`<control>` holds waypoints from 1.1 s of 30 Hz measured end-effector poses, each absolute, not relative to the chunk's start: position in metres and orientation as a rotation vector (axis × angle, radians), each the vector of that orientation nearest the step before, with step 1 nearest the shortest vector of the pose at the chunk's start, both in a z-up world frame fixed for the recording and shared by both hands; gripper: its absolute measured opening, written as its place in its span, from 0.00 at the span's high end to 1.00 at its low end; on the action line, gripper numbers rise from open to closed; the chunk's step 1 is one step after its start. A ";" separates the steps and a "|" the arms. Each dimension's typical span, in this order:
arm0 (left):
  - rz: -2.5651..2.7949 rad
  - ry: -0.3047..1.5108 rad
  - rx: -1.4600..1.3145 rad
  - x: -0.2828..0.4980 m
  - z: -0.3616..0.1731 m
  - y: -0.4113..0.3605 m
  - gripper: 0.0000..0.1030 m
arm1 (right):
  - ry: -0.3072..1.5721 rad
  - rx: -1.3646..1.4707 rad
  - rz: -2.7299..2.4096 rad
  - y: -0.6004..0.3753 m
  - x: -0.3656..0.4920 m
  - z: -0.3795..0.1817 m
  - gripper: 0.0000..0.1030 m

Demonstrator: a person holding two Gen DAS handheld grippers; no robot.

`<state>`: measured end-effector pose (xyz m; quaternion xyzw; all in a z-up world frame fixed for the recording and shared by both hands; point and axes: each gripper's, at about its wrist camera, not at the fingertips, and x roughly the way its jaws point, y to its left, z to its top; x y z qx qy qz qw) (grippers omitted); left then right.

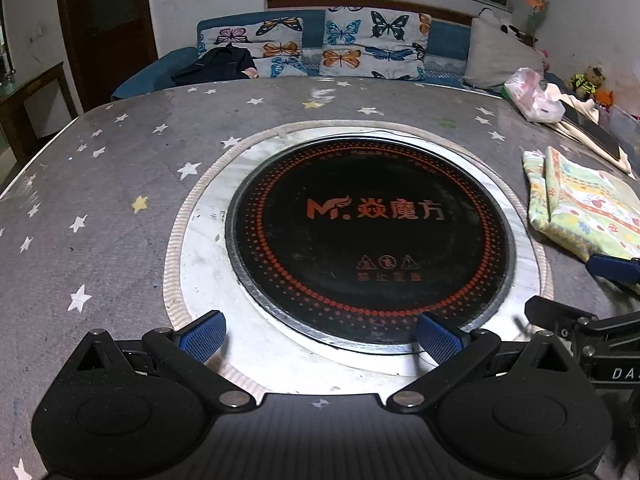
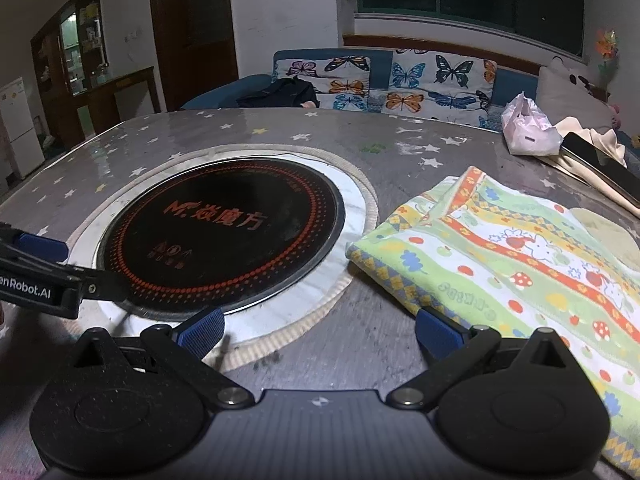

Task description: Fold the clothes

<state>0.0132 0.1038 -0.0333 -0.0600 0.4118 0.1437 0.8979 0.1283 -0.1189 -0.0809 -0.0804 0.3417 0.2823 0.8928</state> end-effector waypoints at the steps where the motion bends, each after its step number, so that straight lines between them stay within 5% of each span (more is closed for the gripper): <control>1: 0.300 0.849 -0.126 0.013 -0.034 0.104 0.00 | 0.707 -0.166 0.582 -0.118 0.130 -0.081 0.00; 33: 0.339 0.797 -0.138 0.015 -0.039 0.107 0.00 | 0.690 -0.209 0.553 -0.105 0.131 -0.087 0.00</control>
